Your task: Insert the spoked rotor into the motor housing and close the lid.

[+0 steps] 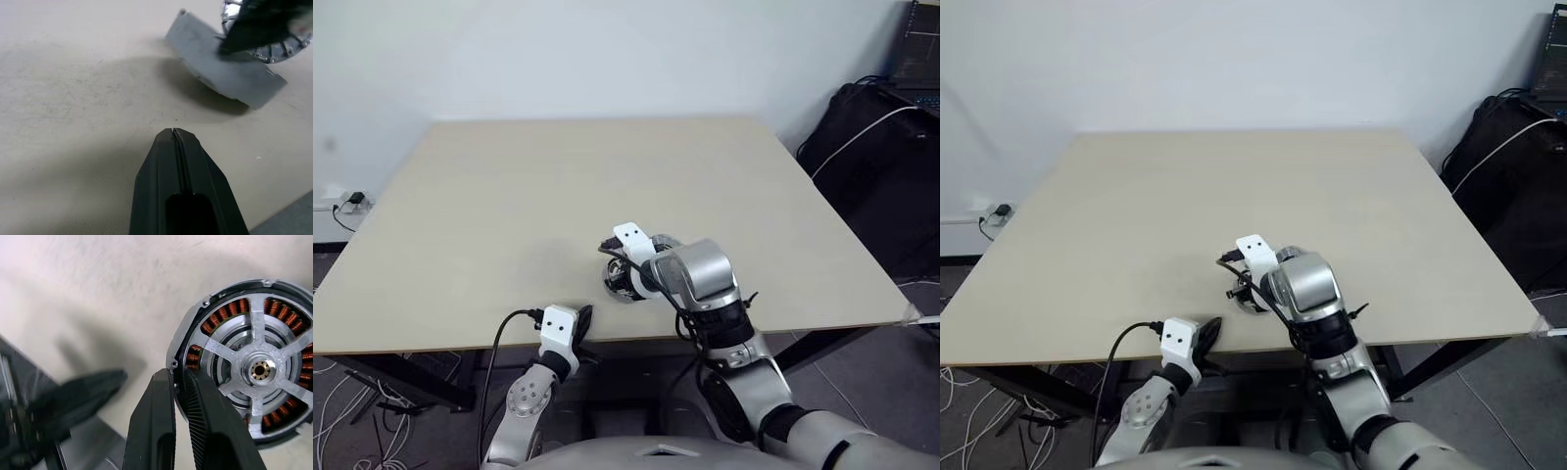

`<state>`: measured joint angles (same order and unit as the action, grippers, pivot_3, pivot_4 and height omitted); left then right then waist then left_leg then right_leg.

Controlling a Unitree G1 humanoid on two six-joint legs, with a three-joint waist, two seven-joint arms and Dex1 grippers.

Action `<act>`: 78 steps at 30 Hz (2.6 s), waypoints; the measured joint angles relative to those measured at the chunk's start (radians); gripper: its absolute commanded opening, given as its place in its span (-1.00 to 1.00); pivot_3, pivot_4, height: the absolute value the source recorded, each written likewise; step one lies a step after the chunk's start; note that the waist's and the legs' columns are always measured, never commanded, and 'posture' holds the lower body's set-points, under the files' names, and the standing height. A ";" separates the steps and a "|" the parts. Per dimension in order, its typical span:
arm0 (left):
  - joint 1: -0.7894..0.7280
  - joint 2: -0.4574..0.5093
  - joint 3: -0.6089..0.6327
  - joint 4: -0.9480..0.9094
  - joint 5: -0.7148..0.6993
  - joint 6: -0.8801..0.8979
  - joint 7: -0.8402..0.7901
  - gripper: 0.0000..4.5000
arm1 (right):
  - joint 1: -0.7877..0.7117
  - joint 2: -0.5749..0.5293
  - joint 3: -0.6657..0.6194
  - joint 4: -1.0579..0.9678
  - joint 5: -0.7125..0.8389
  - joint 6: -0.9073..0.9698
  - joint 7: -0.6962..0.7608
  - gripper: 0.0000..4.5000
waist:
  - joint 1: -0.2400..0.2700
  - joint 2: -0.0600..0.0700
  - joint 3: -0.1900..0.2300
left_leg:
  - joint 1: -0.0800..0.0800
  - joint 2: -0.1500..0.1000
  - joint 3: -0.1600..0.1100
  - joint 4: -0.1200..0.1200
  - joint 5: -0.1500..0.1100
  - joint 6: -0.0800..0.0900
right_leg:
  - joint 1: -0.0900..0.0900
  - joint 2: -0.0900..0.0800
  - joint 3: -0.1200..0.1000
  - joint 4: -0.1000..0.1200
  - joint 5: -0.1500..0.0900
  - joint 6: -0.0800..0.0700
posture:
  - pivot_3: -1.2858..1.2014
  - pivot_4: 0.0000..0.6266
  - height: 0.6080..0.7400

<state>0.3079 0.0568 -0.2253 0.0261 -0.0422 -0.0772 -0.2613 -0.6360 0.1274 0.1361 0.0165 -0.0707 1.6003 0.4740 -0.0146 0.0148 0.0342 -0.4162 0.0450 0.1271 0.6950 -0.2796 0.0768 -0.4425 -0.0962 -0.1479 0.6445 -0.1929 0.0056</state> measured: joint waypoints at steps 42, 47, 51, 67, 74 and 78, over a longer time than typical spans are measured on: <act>0.008 0.014 -0.001 -0.034 0.000 0.031 -0.003 -1.00 | 0.034 -0.304 0.008 0.003 -0.059 -1.051 -0.509 -0.99 | -0.007 0.003 -0.001 | 0.003 0.000 0.008 -0.006 -0.001 0.002 | 0.001 -0.002 0.000 -0.003 -0.001 0.004 | 0.03 -1.00 1.00; 0.001 0.023 -0.001 -0.036 0.000 0.033 -0.004 -1.00 | 0.128 -0.408 0.017 0.064 -0.171 -1.050 -0.531 -0.99 | -0.022 0.004 0.000 | 0.003 0.002 0.011 -0.009 0.001 0.001 | 0.000 0.000 0.003 -0.001 0.001 0.007 | 0.03 -1.00 1.00; -0.002 0.026 -0.002 -0.042 0.000 0.038 -0.011 -1.00 | 0.216 -0.486 0.033 0.054 -0.227 -0.969 -0.477 -0.99 | -0.018 0.003 0.000 | 0.005 0.002 0.009 -0.009 0.002 0.001 | 0.001 -0.001 0.001 -0.001 -0.002 0.002 | 0.03 -1.00 1.00; -0.002 0.027 0.000 -0.044 -0.009 0.062 -0.027 -1.00 | 0.386 -0.497 0.128 -0.213 -0.050 -0.754 -0.028 -0.99 | -0.006 0.000 0.002 | 0.004 0.002 0.005 -0.005 -0.001 -0.002 | 0.000 -0.001 -0.001 -0.001 -0.002 0.003 | 0.03 -1.00 1.00; -0.002 0.028 0.011 -0.045 -0.018 0.068 -0.026 -1.00 | 0.361 -0.501 0.091 -0.307 0.099 -0.675 0.092 -0.99 | 0.000 0.000 0.002 | 0.004 0.002 0.005 -0.005 -0.001 0.000 | 0.000 -0.001 -0.001 -0.002 -0.002 0.003 | 0.03 -1.00 1.00; -0.001 0.028 0.013 -0.046 -0.018 0.068 -0.026 -1.00 | 0.339 -0.501 0.101 -0.316 0.137 -0.673 0.111 -0.99 | 0.001 0.000 0.002 | 0.004 0.002 0.005 -0.005 -0.001 -0.001 | 0.000 -0.001 -0.001 -0.002 -0.002 0.003 | 0.03 -1.00 1.00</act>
<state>0.3065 0.0844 -0.2121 -0.0196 -0.0602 -0.0096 -0.2869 -0.2968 -0.3733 0.2375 -0.2996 0.0662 0.9277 0.5852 -0.0137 0.0144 0.0362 -0.4119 0.0467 0.1316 0.6899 -0.2811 0.0762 -0.4427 -0.0976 -0.1494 0.6428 -0.1945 0.0081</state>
